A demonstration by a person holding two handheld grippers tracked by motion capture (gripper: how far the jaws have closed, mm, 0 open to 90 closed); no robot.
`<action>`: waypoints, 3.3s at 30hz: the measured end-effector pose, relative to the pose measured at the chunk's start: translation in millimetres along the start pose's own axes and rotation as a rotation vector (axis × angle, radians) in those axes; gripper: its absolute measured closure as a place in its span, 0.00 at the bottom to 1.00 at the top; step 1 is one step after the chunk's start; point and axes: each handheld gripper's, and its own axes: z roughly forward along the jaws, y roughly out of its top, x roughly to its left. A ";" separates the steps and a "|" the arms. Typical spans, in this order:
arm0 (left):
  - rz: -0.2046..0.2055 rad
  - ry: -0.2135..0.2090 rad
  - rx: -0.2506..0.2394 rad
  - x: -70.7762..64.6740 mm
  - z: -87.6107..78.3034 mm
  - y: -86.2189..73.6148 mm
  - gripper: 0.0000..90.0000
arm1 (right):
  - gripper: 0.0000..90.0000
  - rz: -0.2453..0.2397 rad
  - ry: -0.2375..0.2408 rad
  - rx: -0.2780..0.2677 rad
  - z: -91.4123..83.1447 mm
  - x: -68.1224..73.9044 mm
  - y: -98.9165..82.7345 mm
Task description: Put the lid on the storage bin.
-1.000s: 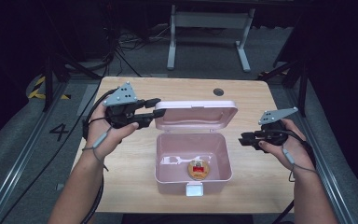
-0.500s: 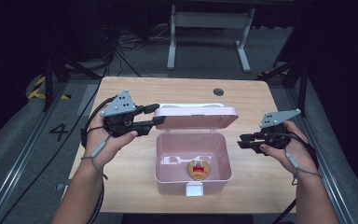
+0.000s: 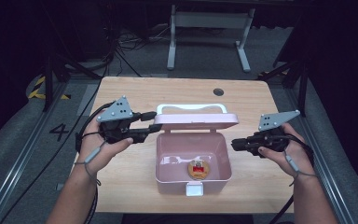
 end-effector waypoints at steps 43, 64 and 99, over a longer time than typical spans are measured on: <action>-0.093 -0.059 0.205 18.5 -15.9 -19.6 0.46 | 1.00 0.003 0.018 -0.125 -9.0 15.6 9.0; -0.153 0.065 0.171 56.0 -23.8 -36.8 0.47 | 1.00 -0.001 0.064 -0.027 -3.6 20.2 8.9; -0.168 0.054 0.235 59.8 -13.8 -44.1 0.47 | 0.98 -0.039 0.121 0.200 7.3 27.8 4.5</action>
